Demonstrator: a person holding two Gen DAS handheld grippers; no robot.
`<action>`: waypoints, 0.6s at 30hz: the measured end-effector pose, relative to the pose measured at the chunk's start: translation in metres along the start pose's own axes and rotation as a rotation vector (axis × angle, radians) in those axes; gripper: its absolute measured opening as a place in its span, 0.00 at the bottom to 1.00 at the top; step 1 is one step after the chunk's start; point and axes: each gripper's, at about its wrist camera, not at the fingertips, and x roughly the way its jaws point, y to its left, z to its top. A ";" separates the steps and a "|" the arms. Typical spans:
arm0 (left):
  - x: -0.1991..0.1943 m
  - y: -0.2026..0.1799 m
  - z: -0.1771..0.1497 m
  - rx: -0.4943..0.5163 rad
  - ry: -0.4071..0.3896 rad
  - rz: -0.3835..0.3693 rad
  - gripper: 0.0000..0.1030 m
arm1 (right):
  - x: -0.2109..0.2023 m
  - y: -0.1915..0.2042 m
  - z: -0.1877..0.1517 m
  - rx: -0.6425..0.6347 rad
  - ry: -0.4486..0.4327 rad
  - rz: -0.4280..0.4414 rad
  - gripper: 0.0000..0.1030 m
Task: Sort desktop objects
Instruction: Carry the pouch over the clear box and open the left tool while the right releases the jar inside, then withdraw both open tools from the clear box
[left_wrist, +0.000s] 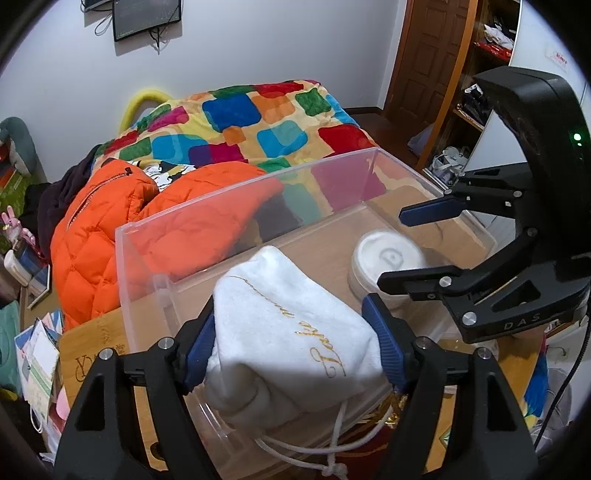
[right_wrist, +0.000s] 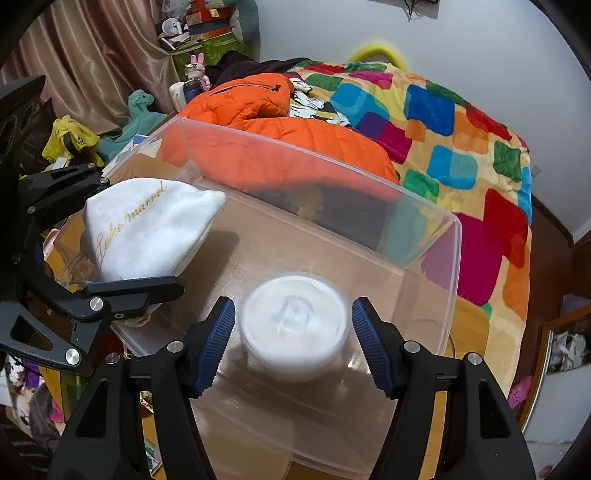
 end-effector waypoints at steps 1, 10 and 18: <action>0.000 0.001 0.000 0.001 -0.003 0.005 0.74 | -0.001 0.001 0.000 -0.005 -0.002 -0.006 0.61; -0.009 -0.010 -0.001 0.075 -0.045 0.093 0.86 | -0.008 0.009 -0.001 -0.032 -0.014 -0.028 0.61; -0.019 -0.016 0.000 0.108 -0.073 0.159 0.90 | -0.030 0.017 -0.010 -0.057 -0.053 -0.063 0.64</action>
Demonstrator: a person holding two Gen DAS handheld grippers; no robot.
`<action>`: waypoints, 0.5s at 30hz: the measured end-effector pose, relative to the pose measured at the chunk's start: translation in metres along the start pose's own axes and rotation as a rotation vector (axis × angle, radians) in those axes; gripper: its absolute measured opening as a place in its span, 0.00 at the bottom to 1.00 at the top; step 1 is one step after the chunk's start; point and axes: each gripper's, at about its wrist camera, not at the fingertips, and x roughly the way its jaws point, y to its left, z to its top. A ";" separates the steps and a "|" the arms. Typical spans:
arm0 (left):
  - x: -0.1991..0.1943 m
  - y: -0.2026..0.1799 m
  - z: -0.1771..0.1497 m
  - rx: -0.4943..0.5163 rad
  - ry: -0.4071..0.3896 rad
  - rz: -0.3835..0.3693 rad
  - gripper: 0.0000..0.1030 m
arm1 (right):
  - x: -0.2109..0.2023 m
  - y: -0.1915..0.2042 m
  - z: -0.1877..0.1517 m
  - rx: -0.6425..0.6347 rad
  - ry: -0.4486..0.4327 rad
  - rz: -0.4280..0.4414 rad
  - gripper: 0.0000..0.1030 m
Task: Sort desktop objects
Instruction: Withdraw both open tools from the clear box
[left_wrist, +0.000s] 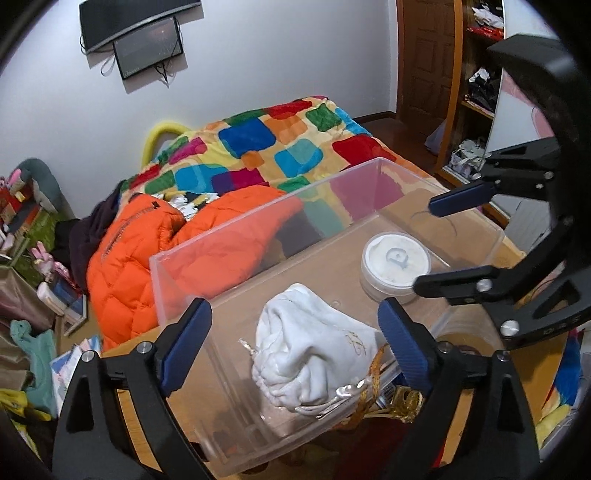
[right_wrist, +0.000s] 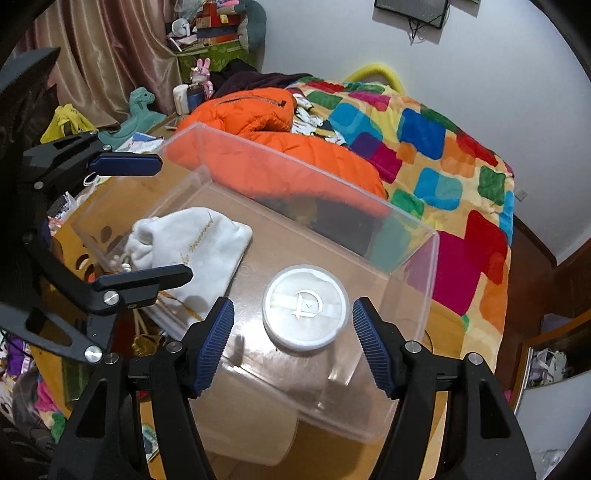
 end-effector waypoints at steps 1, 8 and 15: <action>-0.001 0.000 0.000 0.005 -0.002 0.013 0.91 | -0.003 0.001 -0.001 -0.001 -0.005 -0.001 0.67; -0.020 -0.004 0.002 0.023 -0.030 0.054 0.93 | -0.029 0.008 -0.006 -0.034 -0.058 -0.062 0.74; -0.043 -0.011 -0.001 0.034 -0.066 0.085 0.94 | -0.054 0.011 -0.014 -0.026 -0.094 -0.086 0.76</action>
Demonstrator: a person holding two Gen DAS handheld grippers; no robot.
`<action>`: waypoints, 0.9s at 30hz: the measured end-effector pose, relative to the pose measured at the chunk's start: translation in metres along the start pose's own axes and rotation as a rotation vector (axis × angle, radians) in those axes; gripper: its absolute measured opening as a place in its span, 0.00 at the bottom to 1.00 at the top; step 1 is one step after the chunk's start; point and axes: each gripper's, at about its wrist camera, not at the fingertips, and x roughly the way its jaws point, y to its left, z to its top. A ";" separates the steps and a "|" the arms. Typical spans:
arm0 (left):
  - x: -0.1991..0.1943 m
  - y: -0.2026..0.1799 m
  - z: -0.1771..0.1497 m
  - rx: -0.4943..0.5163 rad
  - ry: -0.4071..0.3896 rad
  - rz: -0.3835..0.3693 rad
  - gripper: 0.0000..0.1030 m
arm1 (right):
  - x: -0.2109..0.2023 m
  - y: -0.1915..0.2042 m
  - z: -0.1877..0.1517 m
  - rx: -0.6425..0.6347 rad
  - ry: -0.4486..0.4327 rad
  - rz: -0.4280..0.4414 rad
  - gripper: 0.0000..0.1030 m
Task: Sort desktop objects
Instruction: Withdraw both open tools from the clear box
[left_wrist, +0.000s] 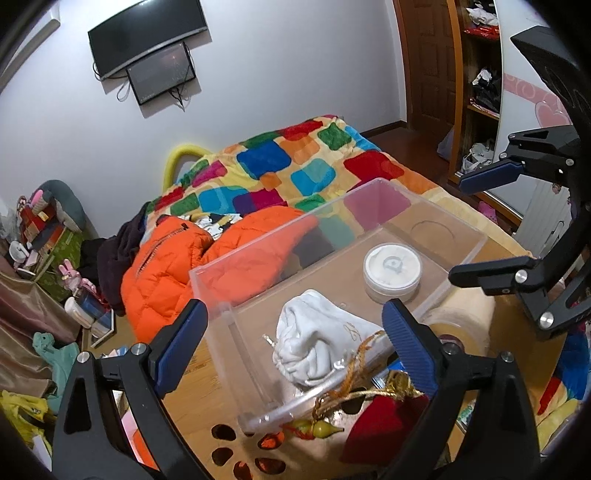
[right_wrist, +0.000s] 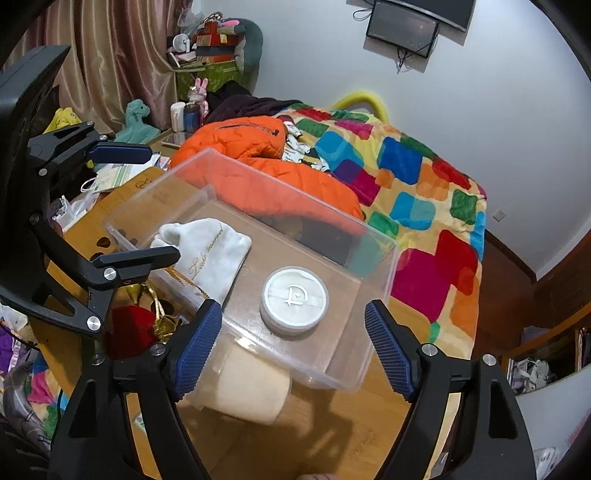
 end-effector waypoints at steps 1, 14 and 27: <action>-0.004 -0.001 -0.001 0.003 -0.005 0.003 0.94 | -0.003 0.000 -0.001 0.005 -0.004 0.000 0.76; -0.046 -0.017 -0.016 0.019 -0.045 0.017 0.95 | -0.043 -0.006 -0.032 0.048 -0.046 -0.064 0.78; -0.067 -0.035 -0.051 -0.024 -0.026 -0.014 0.95 | -0.057 -0.015 -0.092 0.111 -0.049 -0.141 0.79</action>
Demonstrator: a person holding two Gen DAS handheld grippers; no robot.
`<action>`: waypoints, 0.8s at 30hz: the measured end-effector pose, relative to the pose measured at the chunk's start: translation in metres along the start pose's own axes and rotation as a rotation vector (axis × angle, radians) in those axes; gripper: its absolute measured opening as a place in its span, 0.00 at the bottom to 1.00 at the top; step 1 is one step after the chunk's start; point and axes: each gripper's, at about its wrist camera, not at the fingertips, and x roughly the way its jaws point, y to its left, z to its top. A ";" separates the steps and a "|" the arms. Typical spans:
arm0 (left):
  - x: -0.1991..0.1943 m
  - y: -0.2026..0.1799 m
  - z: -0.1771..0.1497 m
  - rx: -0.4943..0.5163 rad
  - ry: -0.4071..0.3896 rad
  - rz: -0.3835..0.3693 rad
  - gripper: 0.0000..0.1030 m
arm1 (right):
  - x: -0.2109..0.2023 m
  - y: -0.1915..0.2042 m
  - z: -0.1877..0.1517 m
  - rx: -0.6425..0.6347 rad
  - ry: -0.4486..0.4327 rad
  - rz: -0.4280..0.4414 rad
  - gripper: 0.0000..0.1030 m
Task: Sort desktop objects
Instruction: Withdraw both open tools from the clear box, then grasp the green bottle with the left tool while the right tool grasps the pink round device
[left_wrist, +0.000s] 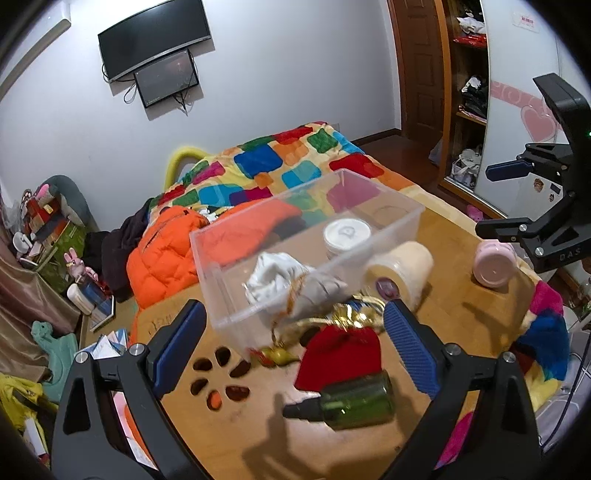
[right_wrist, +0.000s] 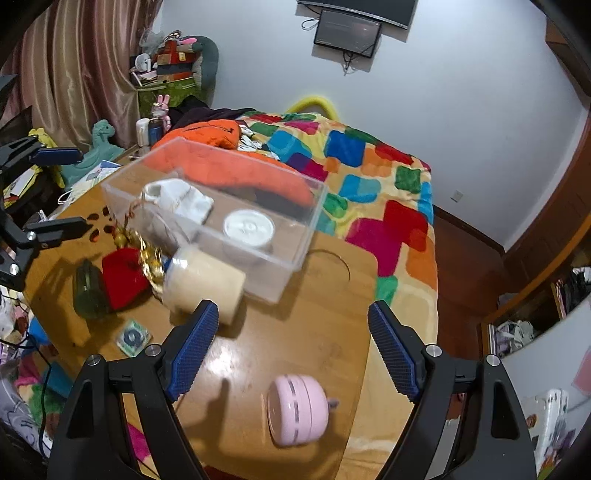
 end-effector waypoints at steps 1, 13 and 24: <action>-0.001 -0.001 -0.004 -0.008 0.005 -0.005 0.95 | 0.000 0.000 -0.004 0.005 0.001 -0.001 0.79; 0.008 -0.021 -0.049 -0.075 0.057 -0.043 0.95 | 0.008 -0.014 -0.054 0.103 0.030 -0.019 0.79; 0.037 -0.021 -0.070 -0.131 0.131 -0.087 0.95 | 0.044 -0.022 -0.077 0.149 0.106 0.035 0.79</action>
